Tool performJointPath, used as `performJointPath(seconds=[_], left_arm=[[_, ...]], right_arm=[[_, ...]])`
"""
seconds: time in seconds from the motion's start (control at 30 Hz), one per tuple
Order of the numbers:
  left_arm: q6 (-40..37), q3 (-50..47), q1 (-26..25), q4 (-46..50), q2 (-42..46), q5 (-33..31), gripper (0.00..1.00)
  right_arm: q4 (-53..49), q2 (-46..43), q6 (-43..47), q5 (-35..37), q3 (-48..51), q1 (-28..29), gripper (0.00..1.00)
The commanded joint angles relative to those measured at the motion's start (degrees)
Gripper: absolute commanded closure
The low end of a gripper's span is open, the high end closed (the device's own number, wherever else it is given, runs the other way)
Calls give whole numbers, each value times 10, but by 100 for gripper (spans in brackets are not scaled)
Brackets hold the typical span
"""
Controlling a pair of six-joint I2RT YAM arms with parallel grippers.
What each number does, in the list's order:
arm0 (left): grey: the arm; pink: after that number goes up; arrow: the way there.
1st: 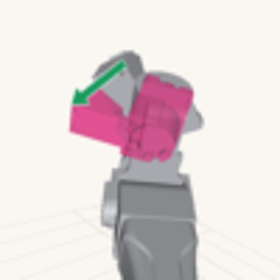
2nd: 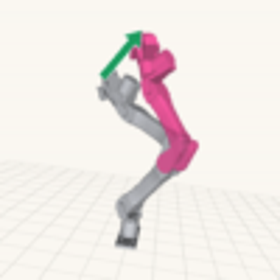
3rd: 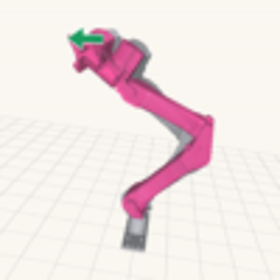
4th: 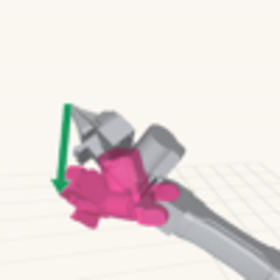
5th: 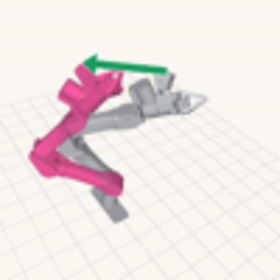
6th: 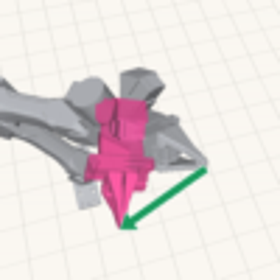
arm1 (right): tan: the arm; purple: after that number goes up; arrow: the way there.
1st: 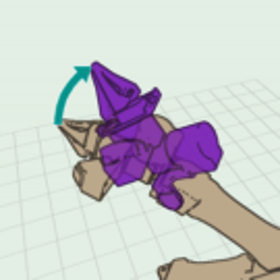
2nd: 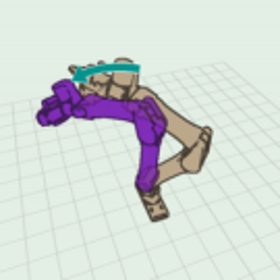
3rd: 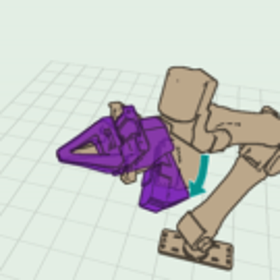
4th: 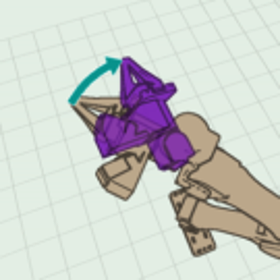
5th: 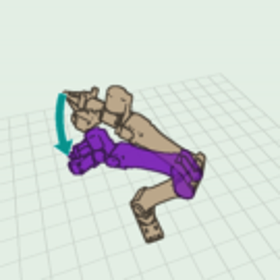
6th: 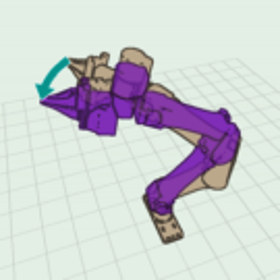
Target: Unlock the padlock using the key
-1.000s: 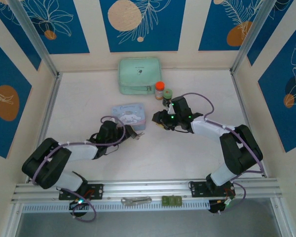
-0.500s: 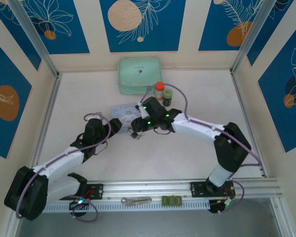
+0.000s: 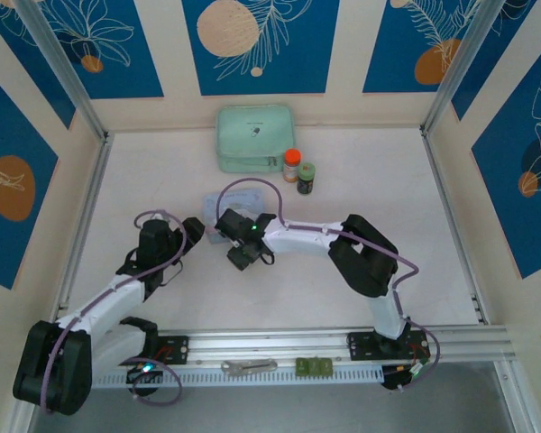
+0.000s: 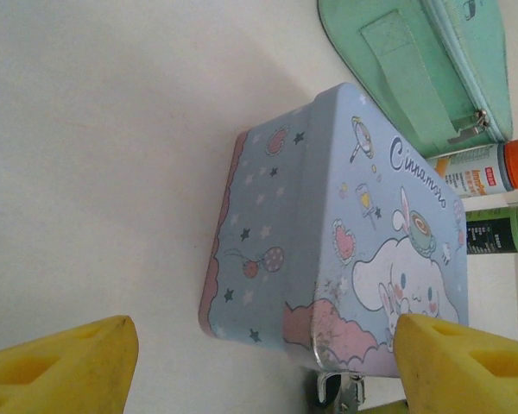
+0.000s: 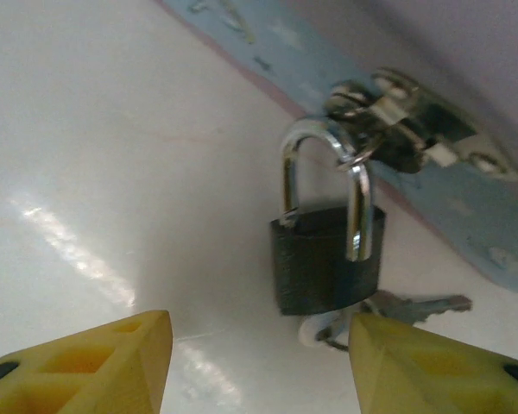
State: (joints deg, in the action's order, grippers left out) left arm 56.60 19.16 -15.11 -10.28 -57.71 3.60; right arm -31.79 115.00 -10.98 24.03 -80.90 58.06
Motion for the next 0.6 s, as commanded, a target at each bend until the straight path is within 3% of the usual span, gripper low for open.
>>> performJointPath(seconds=[0.0, 0.3, 0.57], left_arm=[[3, -8, 7, -21, -1, 18, 23], [3, 1, 9, -24, -1, 12, 24], [13, -16, 8, -44, 15, -4, 24]], right_arm=[[12, 15, 22, 49, -18, -1, 43], [134, 11, 75, 70, 43, -11, 55], [147, 19, 92, 37, 71, -20, 53]])
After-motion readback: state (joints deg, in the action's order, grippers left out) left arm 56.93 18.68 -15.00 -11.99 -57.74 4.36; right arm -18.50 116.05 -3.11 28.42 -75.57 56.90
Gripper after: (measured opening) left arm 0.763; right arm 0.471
